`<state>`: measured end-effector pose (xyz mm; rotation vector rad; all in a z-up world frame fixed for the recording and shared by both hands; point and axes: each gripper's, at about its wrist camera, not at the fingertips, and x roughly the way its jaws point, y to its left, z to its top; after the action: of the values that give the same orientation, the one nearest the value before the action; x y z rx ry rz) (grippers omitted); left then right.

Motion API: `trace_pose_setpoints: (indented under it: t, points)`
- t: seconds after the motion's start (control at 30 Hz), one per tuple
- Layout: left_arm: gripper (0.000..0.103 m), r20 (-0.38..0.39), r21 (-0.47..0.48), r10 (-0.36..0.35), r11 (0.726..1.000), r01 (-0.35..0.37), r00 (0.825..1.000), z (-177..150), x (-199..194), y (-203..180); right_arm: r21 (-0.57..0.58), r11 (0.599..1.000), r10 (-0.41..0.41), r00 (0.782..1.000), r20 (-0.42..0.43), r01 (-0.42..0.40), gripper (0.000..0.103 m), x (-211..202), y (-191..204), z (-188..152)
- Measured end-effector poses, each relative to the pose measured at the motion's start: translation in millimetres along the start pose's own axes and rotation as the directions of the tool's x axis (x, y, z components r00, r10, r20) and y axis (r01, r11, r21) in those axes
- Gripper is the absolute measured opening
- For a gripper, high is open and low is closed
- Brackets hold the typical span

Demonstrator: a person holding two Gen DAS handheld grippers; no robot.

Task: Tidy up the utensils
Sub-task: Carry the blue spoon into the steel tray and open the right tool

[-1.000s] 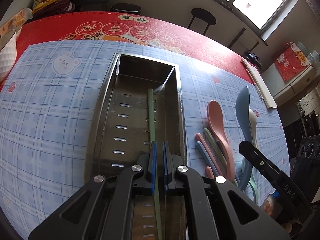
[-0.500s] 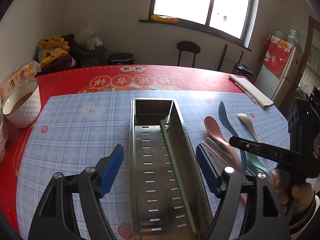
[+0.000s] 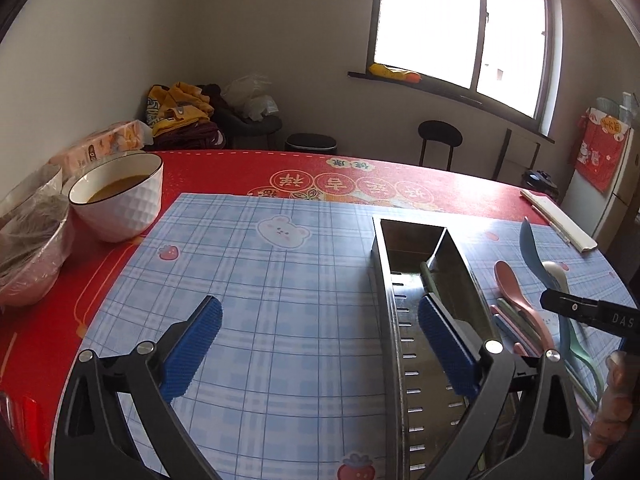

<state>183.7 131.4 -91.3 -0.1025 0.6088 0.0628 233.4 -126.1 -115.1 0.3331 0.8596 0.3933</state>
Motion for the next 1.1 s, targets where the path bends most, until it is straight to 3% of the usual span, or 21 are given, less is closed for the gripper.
trace_pose_setpoints:
  t: [0.13, 0.33, 0.47, 0.77, 0.93, 1.1]
  points:
    - [0.097, 0.028, 0.016, 0.057, 0.998, -0.058, 0.998, 1, -5, 1, -0.054, 0.999, -0.008, 0.998, -0.054, 0.005, 0.014, 7, 24, 3]
    - [0.097, 0.046, 0.023, 0.086, 0.996, -0.088, 0.995, 2, -9, 2, -0.061, 0.998, -0.028, 0.993, -0.113, 0.021, 0.014, 24, 55, 18]
    - [0.097, 0.052, -0.015, 0.079, 0.997, -0.079, 0.995, 5, -13, 11, -0.098, 0.993, -0.076, 0.982, -0.170, 0.060, 0.014, 48, 75, 21]
    - [0.097, 0.018, -0.086, 0.085, 0.993, -0.083, 0.996, 6, -7, 27, -0.200, 0.965, -0.211, 0.956, -0.206, 0.170, 0.014, 84, 89, 21]
    - [0.097, 0.019, -0.093, 0.055, 0.994, -0.053, 0.998, 8, -9, 27, -0.264, 0.944, -0.257, 0.942, -0.217, 0.197, 0.014, 97, 98, 21]
    - [0.097, 0.020, -0.115, 0.078, 0.991, -0.075, 0.997, 8, -10, 32, -0.291, 0.933, -0.283, 0.933, -0.224, 0.213, 0.014, 108, 106, 22]
